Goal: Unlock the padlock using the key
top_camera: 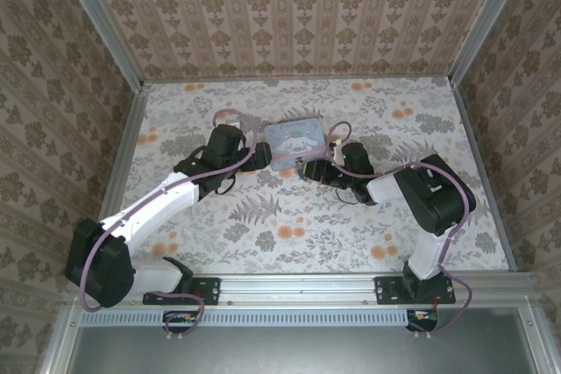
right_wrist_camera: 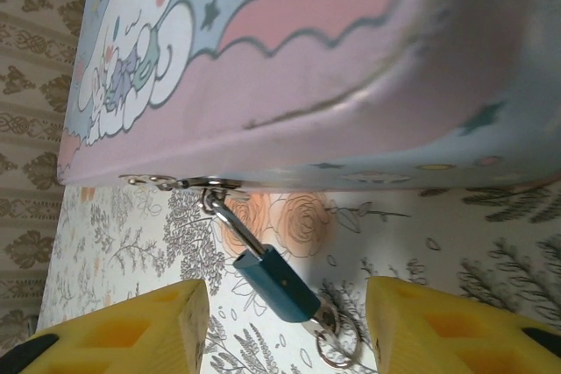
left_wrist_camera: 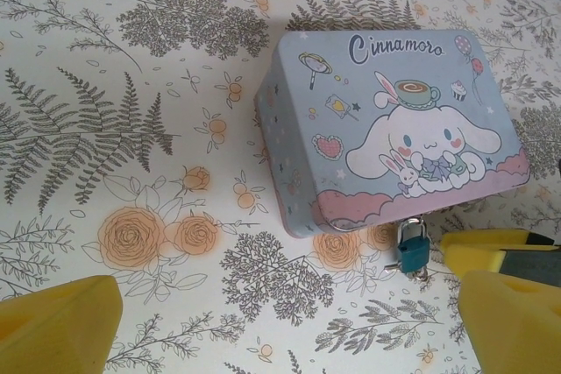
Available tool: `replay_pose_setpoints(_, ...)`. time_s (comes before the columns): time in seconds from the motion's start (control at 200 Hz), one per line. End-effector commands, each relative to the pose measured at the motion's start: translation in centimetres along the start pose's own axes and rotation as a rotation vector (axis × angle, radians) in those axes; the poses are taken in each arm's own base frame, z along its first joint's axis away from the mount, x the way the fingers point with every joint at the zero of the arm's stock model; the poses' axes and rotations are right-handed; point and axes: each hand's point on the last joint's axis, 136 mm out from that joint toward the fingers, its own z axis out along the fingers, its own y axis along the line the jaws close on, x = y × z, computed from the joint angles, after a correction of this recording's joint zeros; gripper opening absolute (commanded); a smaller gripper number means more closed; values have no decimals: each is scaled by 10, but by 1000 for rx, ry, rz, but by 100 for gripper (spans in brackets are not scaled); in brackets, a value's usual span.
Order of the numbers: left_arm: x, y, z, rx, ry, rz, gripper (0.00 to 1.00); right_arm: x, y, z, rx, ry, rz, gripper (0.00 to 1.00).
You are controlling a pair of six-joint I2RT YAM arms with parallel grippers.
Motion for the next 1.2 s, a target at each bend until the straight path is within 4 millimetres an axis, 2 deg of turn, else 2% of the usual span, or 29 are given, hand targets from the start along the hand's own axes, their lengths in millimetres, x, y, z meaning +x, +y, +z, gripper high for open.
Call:
replay_pose_setpoints(0.0,-8,-4,0,18,-7,-3,100,3,9,9,-31,19,-40,52)
replay_pose_setpoints(0.705,-4,-1,3,33,1,-40,100,23,1,19,1,52,-38,41)
replay_pose_setpoints(0.85,-5,-1,3,36,-3,-41,100,26,-3,20,10,49,-29,33)
replay_pose_setpoints(1.049,-4,-1,4,36,-2,-41,100,24,-5,19,21,39,-20,16)
replay_pose_setpoints(1.194,-4,1,5,29,-2,-33,100,23,-4,17,21,27,-12,9)
